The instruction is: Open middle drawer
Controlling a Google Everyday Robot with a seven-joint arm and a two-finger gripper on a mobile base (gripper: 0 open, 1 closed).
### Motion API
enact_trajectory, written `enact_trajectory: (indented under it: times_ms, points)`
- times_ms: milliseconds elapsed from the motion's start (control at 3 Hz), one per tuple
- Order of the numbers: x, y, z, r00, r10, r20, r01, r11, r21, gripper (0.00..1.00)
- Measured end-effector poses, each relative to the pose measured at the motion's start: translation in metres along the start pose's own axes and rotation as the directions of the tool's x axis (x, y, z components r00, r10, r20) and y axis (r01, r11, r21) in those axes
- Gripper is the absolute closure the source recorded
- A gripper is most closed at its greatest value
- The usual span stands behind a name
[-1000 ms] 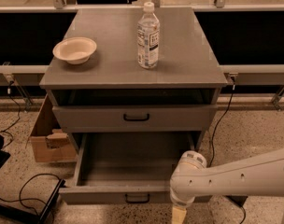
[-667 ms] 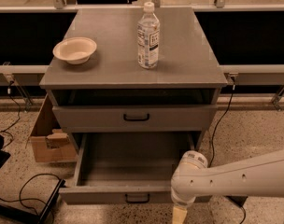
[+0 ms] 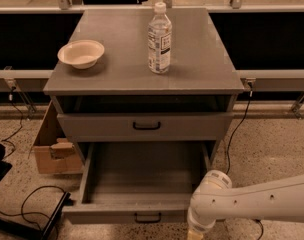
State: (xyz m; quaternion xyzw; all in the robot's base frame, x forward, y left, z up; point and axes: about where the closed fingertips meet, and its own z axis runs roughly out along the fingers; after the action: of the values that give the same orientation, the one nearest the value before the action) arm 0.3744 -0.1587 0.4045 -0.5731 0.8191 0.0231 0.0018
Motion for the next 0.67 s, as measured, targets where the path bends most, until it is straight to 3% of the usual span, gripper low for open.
enact_trajectory:
  times_ms: [667]
  points:
    - [-0.0002,0.0002,-0.0071,1.0,0.0,0.0,0.0,1.0,0.0,0.94]
